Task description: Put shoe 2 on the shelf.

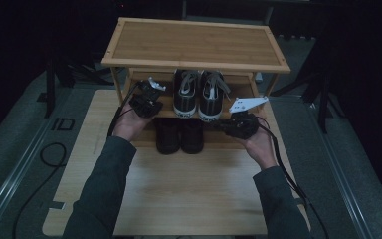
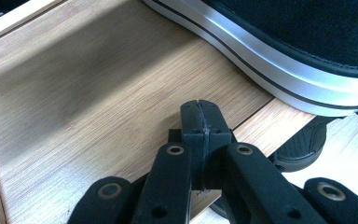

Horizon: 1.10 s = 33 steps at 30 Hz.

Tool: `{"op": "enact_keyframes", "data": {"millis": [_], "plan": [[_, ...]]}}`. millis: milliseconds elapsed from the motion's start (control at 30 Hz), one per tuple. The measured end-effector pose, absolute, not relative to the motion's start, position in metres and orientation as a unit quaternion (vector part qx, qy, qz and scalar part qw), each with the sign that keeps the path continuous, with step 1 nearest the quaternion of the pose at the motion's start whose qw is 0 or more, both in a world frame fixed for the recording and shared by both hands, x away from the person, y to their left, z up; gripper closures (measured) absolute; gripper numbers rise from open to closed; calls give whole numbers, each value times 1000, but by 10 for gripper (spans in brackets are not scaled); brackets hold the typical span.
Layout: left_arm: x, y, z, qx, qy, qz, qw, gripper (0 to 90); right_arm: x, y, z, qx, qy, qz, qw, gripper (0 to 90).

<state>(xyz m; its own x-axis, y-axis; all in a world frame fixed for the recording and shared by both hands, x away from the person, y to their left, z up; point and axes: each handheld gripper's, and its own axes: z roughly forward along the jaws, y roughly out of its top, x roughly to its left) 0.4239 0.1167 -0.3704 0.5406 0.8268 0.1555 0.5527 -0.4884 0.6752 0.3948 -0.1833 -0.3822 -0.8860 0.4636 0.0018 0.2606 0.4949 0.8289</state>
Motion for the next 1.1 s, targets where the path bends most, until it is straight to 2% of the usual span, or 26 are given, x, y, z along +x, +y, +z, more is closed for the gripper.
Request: {"op": "enact_keyframes", "data": {"millis": [733,1100], "plan": [[424,116,-371,828,417,238,289,900,406,-175,-389,235,854,448,121,900],[425,118,-370,831,412,237,289,900,400,-177,-387,228,857,444,128,900]]}}
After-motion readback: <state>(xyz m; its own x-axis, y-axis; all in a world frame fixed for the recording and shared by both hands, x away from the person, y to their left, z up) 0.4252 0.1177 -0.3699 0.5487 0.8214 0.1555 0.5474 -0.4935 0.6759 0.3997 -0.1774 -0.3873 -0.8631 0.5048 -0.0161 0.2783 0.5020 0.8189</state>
